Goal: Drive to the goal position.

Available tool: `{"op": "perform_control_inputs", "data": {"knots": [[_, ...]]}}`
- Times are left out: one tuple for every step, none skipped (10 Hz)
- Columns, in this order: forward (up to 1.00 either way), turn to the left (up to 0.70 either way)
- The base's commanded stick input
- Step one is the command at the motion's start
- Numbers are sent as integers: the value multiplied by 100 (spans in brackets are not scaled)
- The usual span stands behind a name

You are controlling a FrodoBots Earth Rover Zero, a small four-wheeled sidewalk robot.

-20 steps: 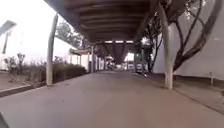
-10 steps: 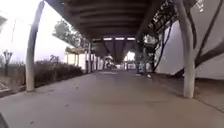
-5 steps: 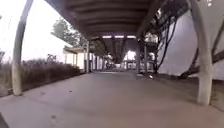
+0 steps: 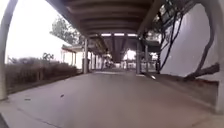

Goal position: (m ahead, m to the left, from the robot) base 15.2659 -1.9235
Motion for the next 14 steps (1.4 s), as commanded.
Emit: {"op": "perform_control_inputs", "data": {"knots": [[85, 0], [85, 0], [85, 0], [85, 0], [85, 0], [85, 0], [85, 0], [85, 0], [85, 0], [85, 0], [85, 0], [85, 0], [85, 0], [85, 0]]}}
